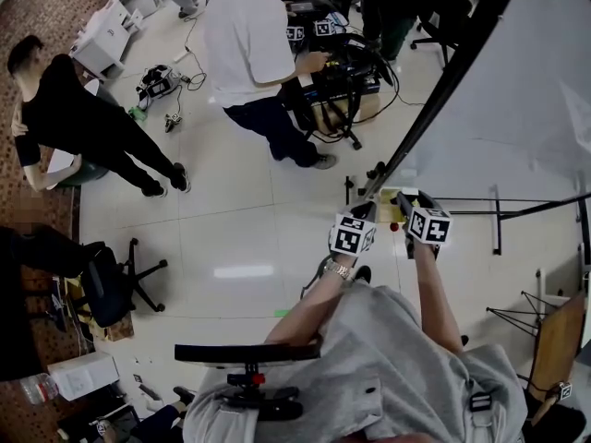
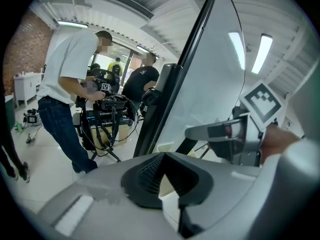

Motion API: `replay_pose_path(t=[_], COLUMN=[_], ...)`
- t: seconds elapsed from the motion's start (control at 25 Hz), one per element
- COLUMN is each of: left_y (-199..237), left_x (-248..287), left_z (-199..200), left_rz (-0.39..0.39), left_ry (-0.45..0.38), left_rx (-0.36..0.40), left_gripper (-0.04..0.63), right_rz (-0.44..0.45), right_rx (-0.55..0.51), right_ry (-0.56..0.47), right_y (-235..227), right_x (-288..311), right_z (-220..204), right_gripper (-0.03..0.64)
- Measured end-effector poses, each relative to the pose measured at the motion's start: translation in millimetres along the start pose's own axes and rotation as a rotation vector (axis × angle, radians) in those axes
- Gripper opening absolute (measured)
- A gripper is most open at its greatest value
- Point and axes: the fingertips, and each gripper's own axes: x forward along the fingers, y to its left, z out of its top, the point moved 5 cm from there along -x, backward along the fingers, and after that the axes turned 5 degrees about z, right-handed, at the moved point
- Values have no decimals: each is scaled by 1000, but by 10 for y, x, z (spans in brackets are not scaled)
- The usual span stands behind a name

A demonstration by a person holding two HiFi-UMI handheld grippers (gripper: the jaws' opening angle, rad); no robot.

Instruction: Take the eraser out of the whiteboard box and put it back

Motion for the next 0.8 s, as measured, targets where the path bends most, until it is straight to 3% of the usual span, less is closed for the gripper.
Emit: replay_pose_path(t=[0.2, 0.4, 0.56, 0.8], left_y=[-23, -69, -80, -17], left_x=[37, 36, 53, -38], left_z=[-51, -94, -110, -135], left_rz=[-8, -27, -22, -10], left_ry=[15, 36, 32, 27], left_rx=[0, 12, 12, 14], left_gripper=[3, 3, 3, 3], right_rz=[46, 79, 55, 14], right_rx=[-8, -14, -23, -35], right_ry=[-53, -13, 20, -63], right_y=[161, 315, 253, 181], right_x=[-348, -425, -310, -190], right_z=[141, 7, -219, -200], right_gripper=[252, 250, 250, 250])
